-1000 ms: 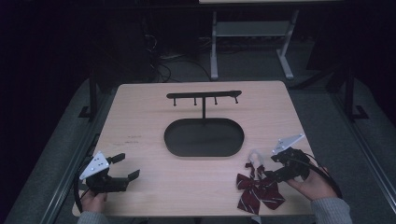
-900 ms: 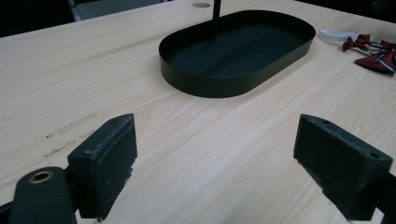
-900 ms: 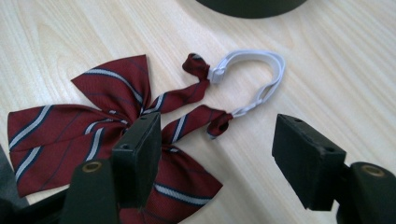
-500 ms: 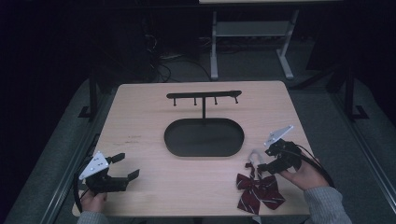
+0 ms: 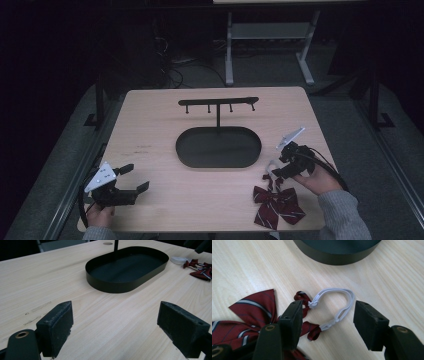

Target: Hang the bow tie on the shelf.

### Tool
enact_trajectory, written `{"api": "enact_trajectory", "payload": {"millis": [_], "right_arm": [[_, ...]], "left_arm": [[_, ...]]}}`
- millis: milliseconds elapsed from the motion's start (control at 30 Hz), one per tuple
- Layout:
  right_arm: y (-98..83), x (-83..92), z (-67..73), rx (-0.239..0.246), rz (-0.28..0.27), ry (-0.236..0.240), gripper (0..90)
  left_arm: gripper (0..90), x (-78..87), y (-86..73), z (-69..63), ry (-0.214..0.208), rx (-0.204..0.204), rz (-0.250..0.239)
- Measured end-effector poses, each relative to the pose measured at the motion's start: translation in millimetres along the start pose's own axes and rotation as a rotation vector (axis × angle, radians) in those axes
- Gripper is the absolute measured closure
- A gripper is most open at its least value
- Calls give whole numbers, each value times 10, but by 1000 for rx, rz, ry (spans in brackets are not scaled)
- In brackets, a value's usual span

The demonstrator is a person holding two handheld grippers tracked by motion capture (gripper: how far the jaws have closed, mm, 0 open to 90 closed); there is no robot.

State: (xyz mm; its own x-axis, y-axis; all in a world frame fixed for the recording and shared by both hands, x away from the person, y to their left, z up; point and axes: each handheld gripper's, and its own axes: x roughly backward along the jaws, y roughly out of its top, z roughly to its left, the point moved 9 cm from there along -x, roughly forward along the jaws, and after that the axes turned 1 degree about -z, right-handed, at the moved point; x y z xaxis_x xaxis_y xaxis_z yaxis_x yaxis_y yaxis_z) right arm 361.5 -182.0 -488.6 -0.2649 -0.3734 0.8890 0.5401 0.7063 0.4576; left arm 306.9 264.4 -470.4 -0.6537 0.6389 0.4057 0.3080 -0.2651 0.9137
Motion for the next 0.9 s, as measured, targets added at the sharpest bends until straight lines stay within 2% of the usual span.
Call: {"api": "enact_trajectory", "payload": {"millis": [100,300,333,400,567,600,800,900], "right_arm": [[22,-73,-41,6,35,-10,447],[2,-185,-115,-14,94,-29,501],[-21,-241,-145,-24,126,-34,528],[-28,-272,-164,-22,142,-39,543],[-22,-304,-191,-48,151,-45,570],[-34,-332,-199,-68,166,-43,575],[-49,-384,-199,-83,179,-43,598],[-65,-408,-202,-95,181,-34,661]], "left_arm": [[131,-2,1,-3,-2,-2,1],[131,4,3,4,1,6,-5],[131,1,-1,-3,-3,6,-3],[131,-5,-1,-13,-4,1,0],[131,-6,-1,-18,-5,-2,2],[131,0,3,-16,-6,-1,-2],[131,4,3,-14,-4,5,-6],[131,3,4,-14,-4,5,-6]]}}
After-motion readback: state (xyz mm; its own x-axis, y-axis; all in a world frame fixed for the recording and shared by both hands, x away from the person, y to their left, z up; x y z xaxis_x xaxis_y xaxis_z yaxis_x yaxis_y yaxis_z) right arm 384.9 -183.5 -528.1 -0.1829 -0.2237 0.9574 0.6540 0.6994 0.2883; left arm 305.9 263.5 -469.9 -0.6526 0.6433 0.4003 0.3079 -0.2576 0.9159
